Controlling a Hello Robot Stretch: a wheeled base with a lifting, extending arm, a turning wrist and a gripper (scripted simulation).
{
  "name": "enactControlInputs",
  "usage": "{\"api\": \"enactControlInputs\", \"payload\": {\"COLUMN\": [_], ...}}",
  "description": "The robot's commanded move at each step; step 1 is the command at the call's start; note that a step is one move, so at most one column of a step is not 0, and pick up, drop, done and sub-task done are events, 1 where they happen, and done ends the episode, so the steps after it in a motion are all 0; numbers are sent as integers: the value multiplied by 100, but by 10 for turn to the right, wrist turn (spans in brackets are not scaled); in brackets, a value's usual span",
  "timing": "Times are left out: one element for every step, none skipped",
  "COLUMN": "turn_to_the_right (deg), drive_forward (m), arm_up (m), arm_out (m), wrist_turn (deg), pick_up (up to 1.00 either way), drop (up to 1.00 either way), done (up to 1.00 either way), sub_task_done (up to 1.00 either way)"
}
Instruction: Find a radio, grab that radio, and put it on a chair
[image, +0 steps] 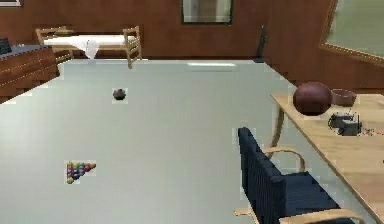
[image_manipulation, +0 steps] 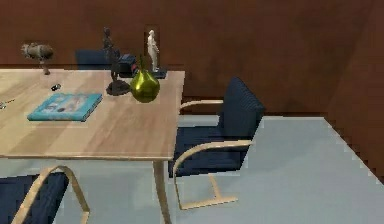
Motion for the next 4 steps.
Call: {"api": "enactControlInputs", "payload": {"turn_to_the_right": [-360, 0, 330, 0], "drive_forward": [0, 50, 0, 80], "arm_up": [0, 0, 0, 0], "arm_out": [0, 0, 0, 0], "wrist_turn": [0, 0, 0, 0], "pick_up": [0, 0, 0, 0], "drop": [0, 0, 0, 0], "done": [0, 0, 0, 0], "sub_task_done": [0, 0, 0, 0]}}
